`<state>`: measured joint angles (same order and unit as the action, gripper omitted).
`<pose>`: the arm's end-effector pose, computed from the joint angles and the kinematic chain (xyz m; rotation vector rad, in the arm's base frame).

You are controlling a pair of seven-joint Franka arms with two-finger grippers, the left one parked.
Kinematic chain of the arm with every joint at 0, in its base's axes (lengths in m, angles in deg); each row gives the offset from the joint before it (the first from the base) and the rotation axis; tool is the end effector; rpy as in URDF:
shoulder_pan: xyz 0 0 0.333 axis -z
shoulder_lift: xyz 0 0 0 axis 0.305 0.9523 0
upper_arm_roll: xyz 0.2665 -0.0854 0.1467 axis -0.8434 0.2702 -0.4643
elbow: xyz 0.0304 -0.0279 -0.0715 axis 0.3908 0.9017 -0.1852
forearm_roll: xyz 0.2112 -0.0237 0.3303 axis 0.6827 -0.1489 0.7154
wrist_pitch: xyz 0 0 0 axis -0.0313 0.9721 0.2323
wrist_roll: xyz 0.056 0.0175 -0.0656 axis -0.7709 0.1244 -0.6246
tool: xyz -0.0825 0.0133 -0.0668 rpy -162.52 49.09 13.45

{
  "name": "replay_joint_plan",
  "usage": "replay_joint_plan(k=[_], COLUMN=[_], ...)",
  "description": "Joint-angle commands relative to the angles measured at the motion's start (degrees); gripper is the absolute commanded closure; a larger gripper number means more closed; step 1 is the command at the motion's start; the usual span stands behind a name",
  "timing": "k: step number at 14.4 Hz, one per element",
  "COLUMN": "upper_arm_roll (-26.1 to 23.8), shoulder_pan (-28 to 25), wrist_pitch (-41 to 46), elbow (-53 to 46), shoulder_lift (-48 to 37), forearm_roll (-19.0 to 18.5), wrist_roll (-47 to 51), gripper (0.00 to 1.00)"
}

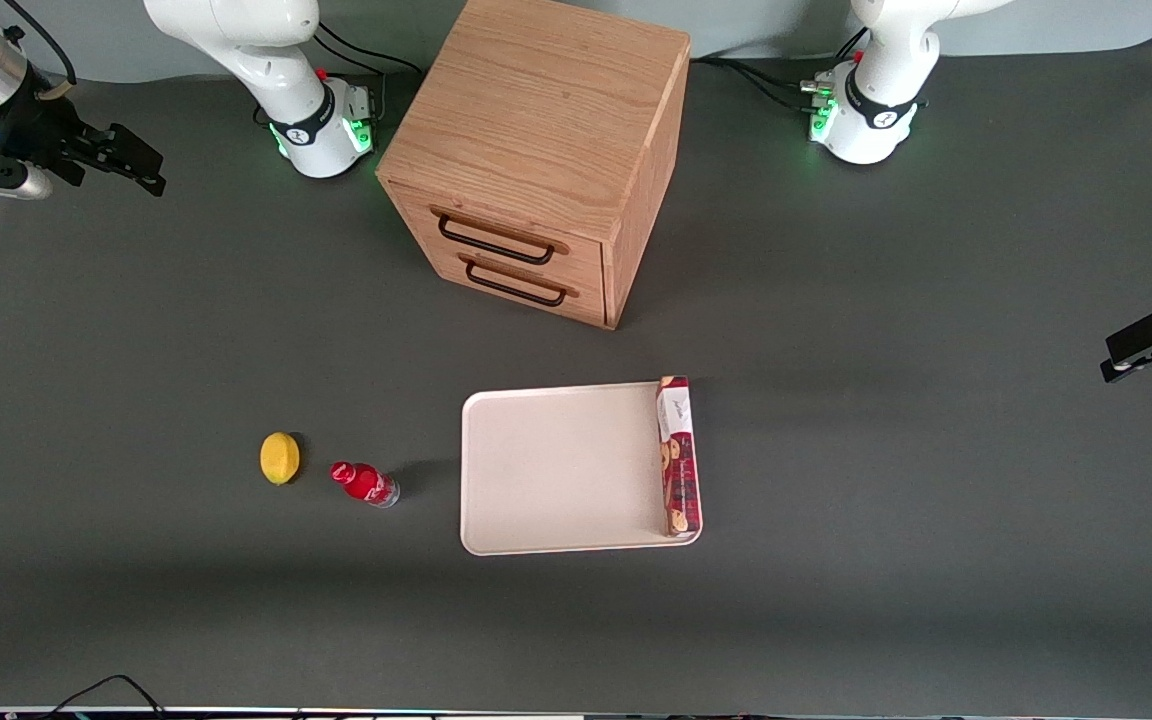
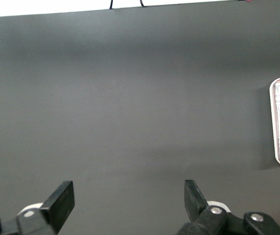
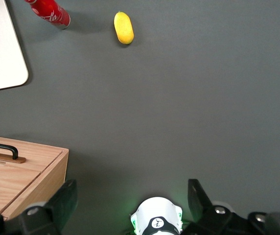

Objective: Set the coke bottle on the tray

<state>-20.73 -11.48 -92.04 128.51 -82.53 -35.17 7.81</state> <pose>0.4305 0.0283 0.6256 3.0613 -0.2364 -0.1330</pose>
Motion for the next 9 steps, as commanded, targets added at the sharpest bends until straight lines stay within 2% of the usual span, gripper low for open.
replay_joint_plan(k=[1, 6, 8, 9], upper_arm_roll=[0.4, 0.4, -0.8, -2.8], shoulder_pan=[-0.1, -0.2, -2.4, -2.8], wrist_pitch=[0.0, 0.8, 1.6, 2.7], elbow=[-1.8, -3.6, -9.1, -14.6], shoulder_lift=[0.7, 1.7, 6.7, 11.8], forearm_roll=[1.3, 2.0, 2.2, 2.2], wrist_roll=[-1.3, -1.7, -1.6, -1.2], gripper=[0.00, 0.00, 0.00, 0.00])
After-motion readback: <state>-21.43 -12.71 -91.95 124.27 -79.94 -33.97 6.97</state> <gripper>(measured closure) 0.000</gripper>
